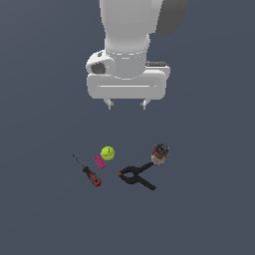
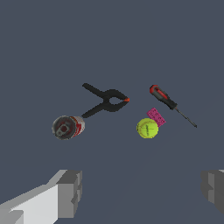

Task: Pick up a designated object from a clutter of objects.

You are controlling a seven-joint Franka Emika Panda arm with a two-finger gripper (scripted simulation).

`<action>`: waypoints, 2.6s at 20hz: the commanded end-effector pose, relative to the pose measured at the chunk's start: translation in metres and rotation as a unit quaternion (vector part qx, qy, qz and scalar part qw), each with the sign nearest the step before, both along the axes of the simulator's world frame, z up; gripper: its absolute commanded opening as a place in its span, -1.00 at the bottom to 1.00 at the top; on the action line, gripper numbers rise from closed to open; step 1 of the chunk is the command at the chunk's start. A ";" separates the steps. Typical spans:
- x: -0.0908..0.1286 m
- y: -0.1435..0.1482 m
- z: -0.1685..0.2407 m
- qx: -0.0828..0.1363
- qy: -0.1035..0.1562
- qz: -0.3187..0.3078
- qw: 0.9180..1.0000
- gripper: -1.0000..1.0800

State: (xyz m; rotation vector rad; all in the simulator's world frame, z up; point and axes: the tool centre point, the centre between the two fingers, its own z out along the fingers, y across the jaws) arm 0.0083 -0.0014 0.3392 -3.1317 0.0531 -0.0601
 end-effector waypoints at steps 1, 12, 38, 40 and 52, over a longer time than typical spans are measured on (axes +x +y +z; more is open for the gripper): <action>0.000 0.000 0.000 0.000 0.000 0.000 1.000 0.92; -0.003 -0.029 -0.001 0.009 0.004 -0.023 1.000 0.92; 0.012 -0.082 -0.187 -0.010 0.016 0.119 0.993 0.92; 0.010 -0.086 -0.204 -0.010 0.017 0.132 0.991 0.92; 0.001 -0.094 -0.248 -0.007 0.018 0.167 0.986 0.92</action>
